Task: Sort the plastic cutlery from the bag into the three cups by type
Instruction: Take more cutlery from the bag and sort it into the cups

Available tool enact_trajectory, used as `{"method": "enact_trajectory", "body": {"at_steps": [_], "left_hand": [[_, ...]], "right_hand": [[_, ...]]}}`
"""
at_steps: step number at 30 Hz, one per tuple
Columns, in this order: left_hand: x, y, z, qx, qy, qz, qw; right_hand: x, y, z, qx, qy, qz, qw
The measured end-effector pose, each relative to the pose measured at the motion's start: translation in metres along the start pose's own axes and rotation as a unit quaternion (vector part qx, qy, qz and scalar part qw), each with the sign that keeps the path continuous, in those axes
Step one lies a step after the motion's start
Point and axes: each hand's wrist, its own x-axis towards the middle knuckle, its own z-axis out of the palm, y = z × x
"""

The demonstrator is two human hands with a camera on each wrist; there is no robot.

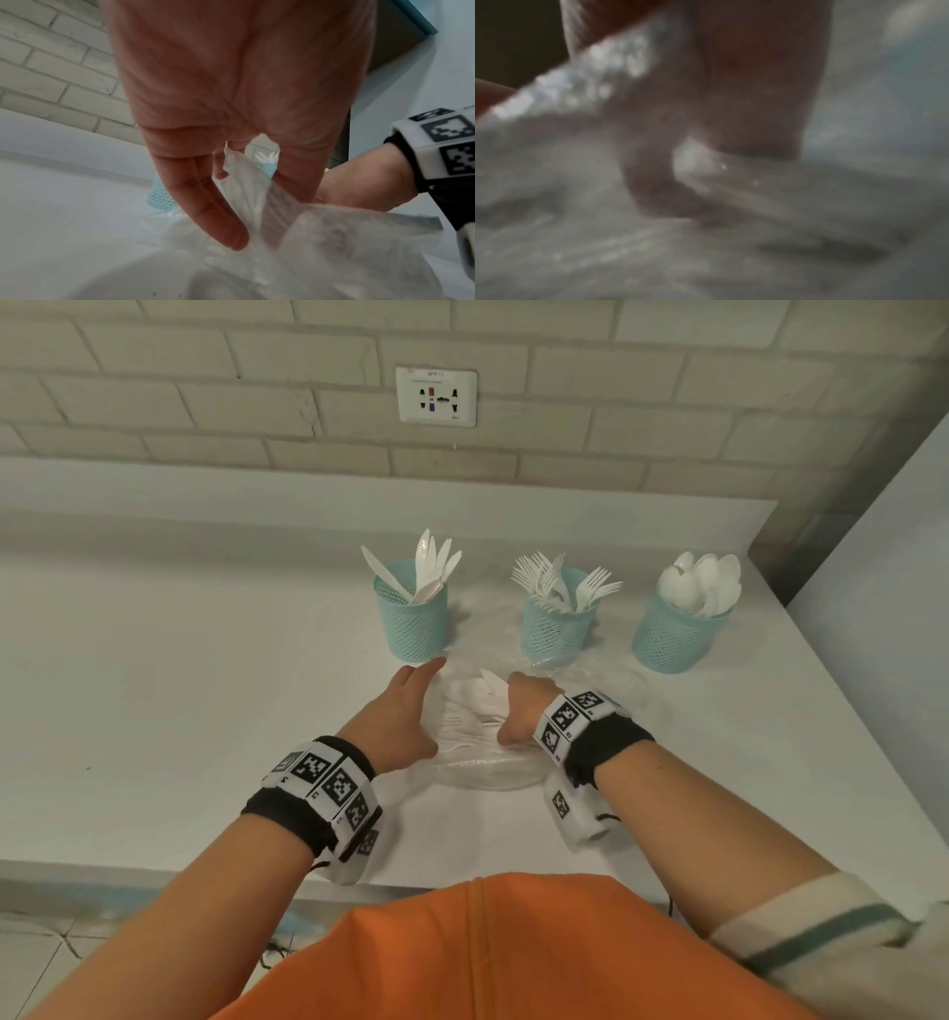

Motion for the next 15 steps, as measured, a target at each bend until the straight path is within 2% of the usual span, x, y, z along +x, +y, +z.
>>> {"method": "enact_trajectory", "body": {"at_steps": [5,15], "left_hand": [[-0.001,-0.003,-0.003,-0.023,0.016,-0.028,0.999],[0.0,-0.005,-0.009,-0.02,0.034,-0.067,0.997]], "right_hand": [[0.003,0.005,-0.003,0.001,-0.023,-0.013,1.0],[-0.028,0.035,-0.021,0.093,-0.004,-0.046,0.995]]}}
